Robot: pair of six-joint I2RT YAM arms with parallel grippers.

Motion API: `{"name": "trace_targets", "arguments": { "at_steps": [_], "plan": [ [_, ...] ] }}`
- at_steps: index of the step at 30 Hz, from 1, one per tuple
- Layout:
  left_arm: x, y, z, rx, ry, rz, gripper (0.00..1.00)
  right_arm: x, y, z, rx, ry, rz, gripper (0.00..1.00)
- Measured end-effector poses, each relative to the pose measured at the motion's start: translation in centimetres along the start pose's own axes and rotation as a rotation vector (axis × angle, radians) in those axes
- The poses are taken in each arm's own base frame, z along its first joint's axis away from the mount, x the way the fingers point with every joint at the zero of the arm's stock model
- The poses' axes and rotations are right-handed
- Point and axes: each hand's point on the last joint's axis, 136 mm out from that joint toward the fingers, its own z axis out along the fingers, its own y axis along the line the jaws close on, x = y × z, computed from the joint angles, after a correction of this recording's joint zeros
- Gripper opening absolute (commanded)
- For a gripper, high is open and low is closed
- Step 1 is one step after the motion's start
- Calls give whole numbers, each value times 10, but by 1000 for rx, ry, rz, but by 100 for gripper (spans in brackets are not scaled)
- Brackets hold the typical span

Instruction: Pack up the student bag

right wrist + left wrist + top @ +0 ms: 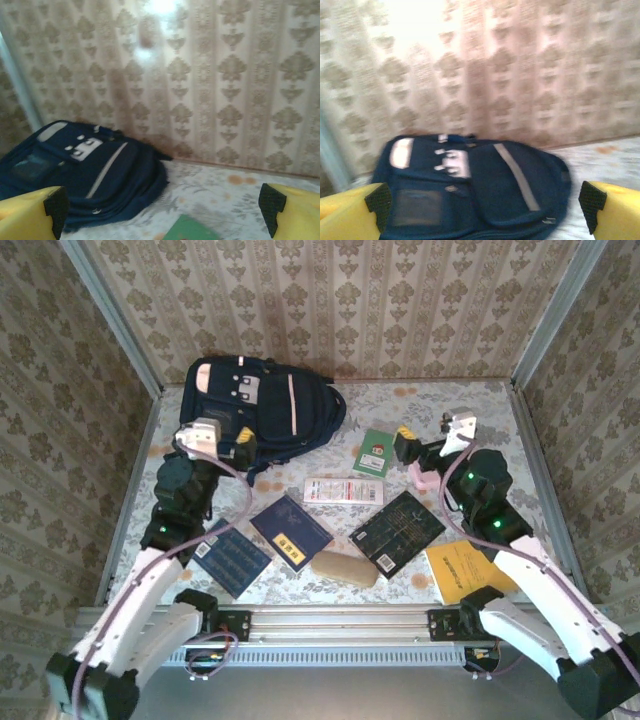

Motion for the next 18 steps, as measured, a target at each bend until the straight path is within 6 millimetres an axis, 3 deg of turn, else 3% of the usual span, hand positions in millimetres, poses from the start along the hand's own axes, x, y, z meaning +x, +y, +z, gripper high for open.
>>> {"name": "trace_targets", "arguments": {
  "at_steps": [3,5,8,11,15,18],
  "plan": [
    [-13,-43,-9,110,85,10,100,-8,16,-12,9,84,20,100],
    [-15,-49,-8,105,177,-16,100,-14,16,-20,23,128,51,100],
    [-2,-38,-2,22,332,-78,100,-16,6,-32,62,159,132,100],
    [28,-26,-1,-36,458,-142,100,-4,-6,-35,78,214,230,100],
    [65,-11,-4,-102,595,-228,100,26,0,-18,60,371,315,100],
    [86,1,1,-143,671,-283,100,67,14,-9,15,508,371,100]
  ]
}}
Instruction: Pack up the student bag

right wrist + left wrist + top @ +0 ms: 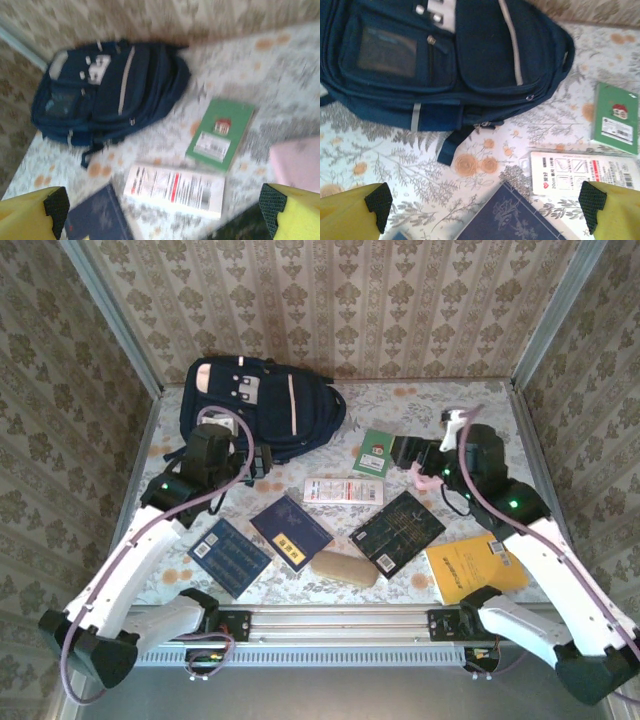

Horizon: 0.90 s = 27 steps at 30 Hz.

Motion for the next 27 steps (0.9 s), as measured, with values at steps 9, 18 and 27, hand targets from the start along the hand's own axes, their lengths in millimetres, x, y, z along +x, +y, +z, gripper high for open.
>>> {"name": "trace_targets", "arguments": {
  "at_steps": [9,18,27],
  "plan": [
    [23,37,62,-47,198,-226,94,66,12,56,-60,272,23,87],
    [-21,-9,142,40,286,-226,89,84,14,87,-60,373,-7,86],
    [-82,-55,244,203,281,-162,68,74,-4,88,-29,329,52,81]
  ]
}}
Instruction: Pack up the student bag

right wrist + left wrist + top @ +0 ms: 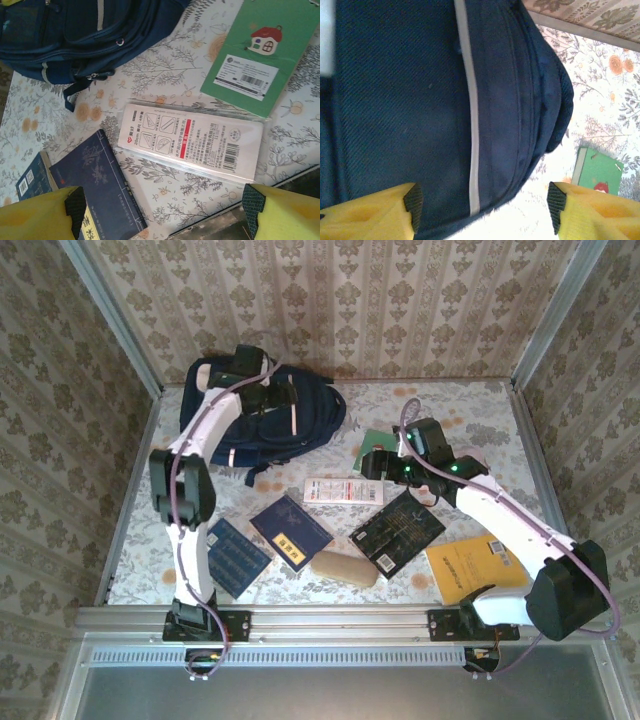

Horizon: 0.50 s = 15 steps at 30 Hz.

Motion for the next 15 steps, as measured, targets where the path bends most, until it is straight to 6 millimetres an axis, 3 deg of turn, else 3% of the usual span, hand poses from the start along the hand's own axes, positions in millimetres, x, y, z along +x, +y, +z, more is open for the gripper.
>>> {"name": "trace_targets", "arguments": {
  "at_steps": [6,15],
  "plan": [
    [-6,4,49,77,50,-9,63,6,-5,-3,0,0,14,78],
    [-4,-5,77,191,79,-61,55,10,-6,-3,-1,4,15,77]
  ]
}}
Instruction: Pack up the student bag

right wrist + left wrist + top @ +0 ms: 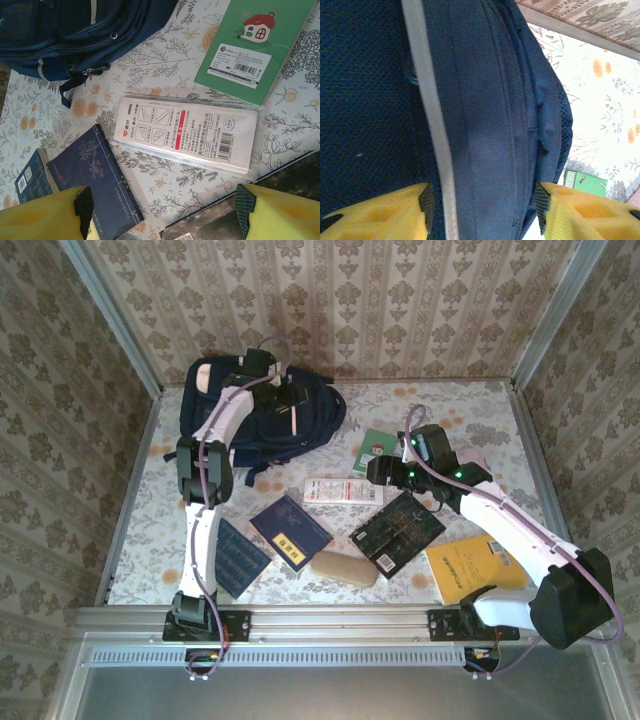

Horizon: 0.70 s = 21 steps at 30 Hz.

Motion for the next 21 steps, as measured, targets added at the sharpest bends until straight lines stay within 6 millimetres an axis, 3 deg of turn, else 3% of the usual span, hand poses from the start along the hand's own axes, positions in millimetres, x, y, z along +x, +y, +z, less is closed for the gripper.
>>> {"name": "trace_targets", "arguments": {
  "at_steps": [6,8,11,16,21],
  "plan": [
    [3,-1,15,60,15,-44,41,1,1,1,-8,4,0,74],
    [3,-4,17,82,17,-60,28,2,1,1,-11,6,0,72],
    [3,-5,20,101,17,-78,0,4,0,4,-11,16,7,68],
    [2,-1,21,98,21,-94,0,5,0,6,-9,24,18,67],
    [-3,-6,8,82,11,-88,0,9,5,7,-16,33,-9,72]
  ]
}}
